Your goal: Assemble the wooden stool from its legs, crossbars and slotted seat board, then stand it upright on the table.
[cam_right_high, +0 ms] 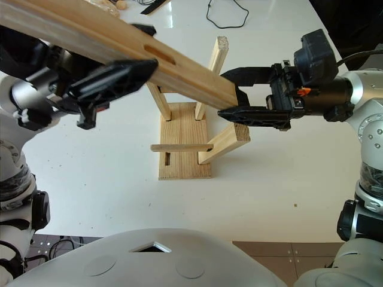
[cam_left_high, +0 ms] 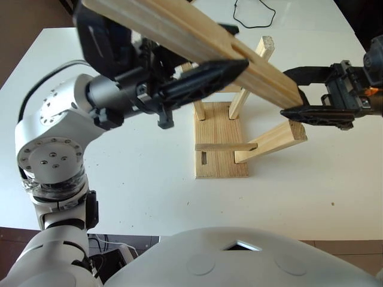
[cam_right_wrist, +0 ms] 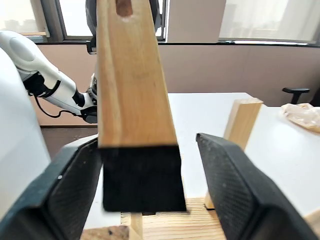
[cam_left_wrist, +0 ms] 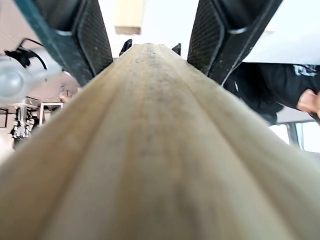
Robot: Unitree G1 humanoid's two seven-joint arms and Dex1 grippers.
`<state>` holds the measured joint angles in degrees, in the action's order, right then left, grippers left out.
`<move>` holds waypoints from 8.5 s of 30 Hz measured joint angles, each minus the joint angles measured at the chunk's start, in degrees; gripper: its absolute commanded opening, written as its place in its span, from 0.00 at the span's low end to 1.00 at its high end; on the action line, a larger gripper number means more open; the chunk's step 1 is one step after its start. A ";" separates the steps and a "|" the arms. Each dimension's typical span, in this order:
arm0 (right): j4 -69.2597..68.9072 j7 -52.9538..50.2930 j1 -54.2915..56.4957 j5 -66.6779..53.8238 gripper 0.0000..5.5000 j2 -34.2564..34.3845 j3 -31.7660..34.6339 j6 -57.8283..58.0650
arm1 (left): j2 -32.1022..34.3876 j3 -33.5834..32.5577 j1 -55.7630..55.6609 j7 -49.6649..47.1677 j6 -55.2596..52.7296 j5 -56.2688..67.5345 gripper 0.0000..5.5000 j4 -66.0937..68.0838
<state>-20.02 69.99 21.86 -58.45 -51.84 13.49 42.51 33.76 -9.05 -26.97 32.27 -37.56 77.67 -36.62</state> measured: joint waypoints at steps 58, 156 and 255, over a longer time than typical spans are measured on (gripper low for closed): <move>9.55 -3.85 -13.11 16.79 0.59 1.99 1.41 -10.72 | 9.49 4.44 32.79 31.65 22.57 -40.38 0.37 4.74; -12.40 -40.74 -5.94 41.07 0.59 26.33 -23.19 -22.31 | 7.51 22.67 10.69 10.38 2.93 -48.18 0.37 12.86; 12.34 -54.68 -7.66 47.10 0.59 28.03 -17.36 -19.71 | 5.77 24.55 12.93 14.86 -7.33 -46.21 0.68 4.90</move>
<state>-7.69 15.31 14.20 -11.34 -23.81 -3.88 22.79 39.53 15.50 -14.05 47.13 -44.89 31.46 -31.72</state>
